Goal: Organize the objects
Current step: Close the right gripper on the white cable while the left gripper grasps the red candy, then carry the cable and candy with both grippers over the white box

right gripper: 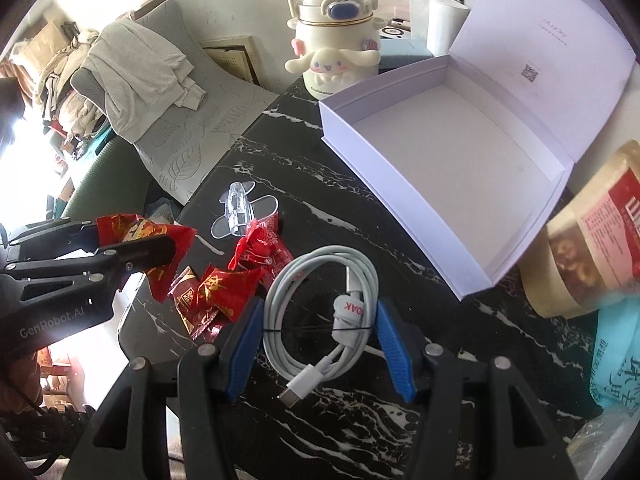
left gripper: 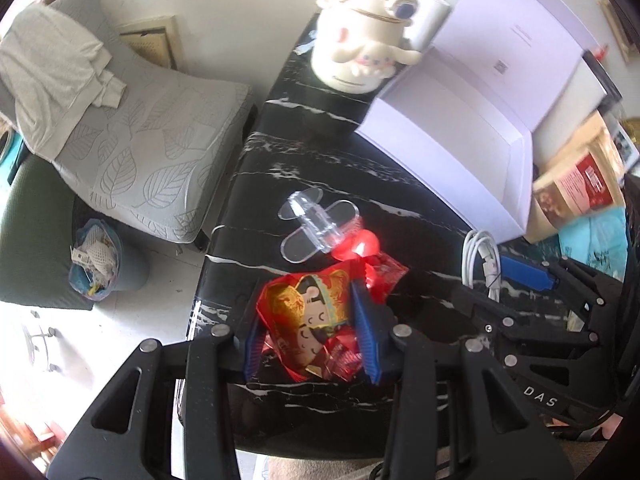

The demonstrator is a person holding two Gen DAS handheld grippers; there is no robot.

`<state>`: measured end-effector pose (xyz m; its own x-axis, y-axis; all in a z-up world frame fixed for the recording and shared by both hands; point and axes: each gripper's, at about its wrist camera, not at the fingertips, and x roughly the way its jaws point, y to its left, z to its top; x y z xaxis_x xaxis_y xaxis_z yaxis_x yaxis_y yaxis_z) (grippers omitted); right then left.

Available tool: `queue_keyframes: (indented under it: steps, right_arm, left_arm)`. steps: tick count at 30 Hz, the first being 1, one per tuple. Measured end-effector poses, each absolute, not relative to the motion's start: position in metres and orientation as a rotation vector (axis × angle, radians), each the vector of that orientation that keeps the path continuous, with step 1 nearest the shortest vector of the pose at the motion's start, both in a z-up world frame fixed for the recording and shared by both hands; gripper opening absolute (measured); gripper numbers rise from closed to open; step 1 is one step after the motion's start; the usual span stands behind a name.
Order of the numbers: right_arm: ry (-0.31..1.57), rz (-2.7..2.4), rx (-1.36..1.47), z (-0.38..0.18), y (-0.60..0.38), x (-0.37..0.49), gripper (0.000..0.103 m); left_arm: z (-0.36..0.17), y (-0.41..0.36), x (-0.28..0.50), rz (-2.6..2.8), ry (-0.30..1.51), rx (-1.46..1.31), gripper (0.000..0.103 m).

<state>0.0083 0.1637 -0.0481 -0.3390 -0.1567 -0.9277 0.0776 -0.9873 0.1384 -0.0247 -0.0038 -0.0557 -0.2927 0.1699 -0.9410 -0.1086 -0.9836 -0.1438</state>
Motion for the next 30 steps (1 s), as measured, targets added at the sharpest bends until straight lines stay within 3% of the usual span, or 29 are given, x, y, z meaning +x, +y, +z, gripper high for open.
queue_keyframes:
  steps: [16, 30]
  right_arm:
    - [-0.241, -2.601, 1.736, -0.024, 0.196, 0.058, 0.057]
    - [-0.315, -2.685, 1.724, -0.014, 0.223, 0.039, 0.057]
  left_arm:
    - [-0.026, 0.07, -0.008, 2.221, 0.181, -1.605, 0.038]
    - [-0.019, 0.11, -0.027, 2.144, 0.298, -1.536, 0.038]
